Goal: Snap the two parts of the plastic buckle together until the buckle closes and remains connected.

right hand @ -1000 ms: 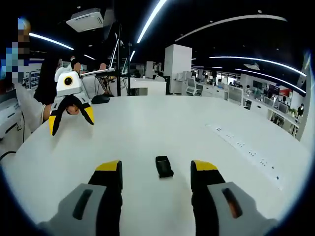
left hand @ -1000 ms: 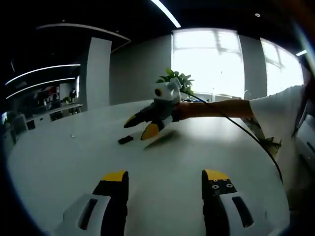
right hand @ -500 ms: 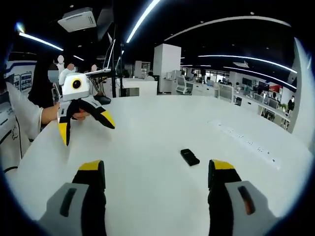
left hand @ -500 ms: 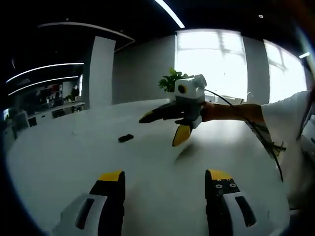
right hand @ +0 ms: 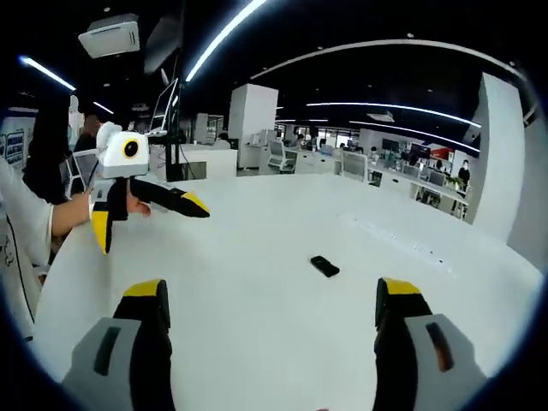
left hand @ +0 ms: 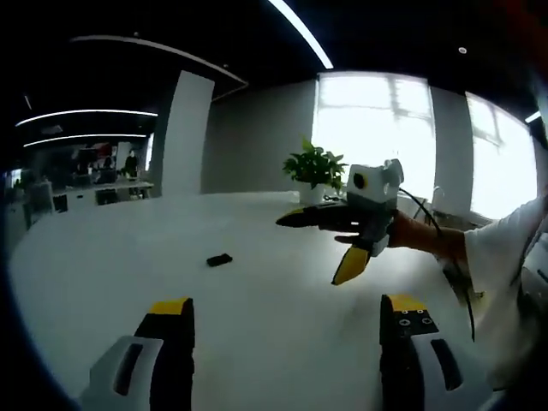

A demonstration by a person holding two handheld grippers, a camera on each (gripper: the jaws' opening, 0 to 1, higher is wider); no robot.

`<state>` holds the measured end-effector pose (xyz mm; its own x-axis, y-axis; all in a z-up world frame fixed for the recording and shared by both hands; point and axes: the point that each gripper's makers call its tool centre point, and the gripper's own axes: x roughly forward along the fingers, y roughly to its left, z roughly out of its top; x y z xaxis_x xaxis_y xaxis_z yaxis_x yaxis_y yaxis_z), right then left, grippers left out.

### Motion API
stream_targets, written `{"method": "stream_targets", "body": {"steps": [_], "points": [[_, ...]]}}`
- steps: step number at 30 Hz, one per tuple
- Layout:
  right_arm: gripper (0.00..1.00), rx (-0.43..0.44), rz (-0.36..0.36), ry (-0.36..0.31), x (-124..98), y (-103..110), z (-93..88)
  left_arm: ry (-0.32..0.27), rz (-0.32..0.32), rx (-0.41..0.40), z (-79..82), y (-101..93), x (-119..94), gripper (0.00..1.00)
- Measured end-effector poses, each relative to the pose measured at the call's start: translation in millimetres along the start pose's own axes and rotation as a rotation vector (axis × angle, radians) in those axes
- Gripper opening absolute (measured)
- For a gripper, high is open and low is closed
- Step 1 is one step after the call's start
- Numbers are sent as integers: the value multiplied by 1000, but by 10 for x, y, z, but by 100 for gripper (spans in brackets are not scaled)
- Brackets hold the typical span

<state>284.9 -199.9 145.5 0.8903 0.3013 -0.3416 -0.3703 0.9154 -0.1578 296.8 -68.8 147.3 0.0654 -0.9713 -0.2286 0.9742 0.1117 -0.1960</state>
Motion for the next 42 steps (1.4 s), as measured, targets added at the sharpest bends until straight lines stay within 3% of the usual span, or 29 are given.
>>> {"method": "stream_targets", "body": {"steps": [3, 6, 9, 14, 16, 19, 28, 31, 36, 42], "points": [[100, 14, -45, 7, -117, -48, -17, -25, 26, 11, 84, 31, -35, 91], [100, 18, -88, 17, -257, -76, -17, -70, 71, 26, 201, 42, -79, 99], [100, 22, -122, 18, -401, -76, 32, -120, 107, 28, 361, 27, -202, 99], [100, 37, -145, 6, -647, 57, 140, -207, 148, -89, 590, -31, -435, 99], [100, 41, -155, 4, -718, 102, 162, -207, 162, -116, 603, -55, -518, 97], [100, 37, -178, 4, -850, 167, 190, -191, 204, -78, 596, -95, -607, 95], [100, 44, -274, -76, -1354, 202, 315, -3, 372, 190, 342, -279, -793, 97], [100, 41, -287, -108, -1486, 253, 307, -3, 371, 195, 322, -389, -811, 99], [100, 75, -308, -122, -1649, 363, 228, -73, 370, 171, 394, -538, -906, 99], [100, 73, -347, -137, -1837, 416, 231, -59, 410, 162, 332, -564, -1046, 98]]}}
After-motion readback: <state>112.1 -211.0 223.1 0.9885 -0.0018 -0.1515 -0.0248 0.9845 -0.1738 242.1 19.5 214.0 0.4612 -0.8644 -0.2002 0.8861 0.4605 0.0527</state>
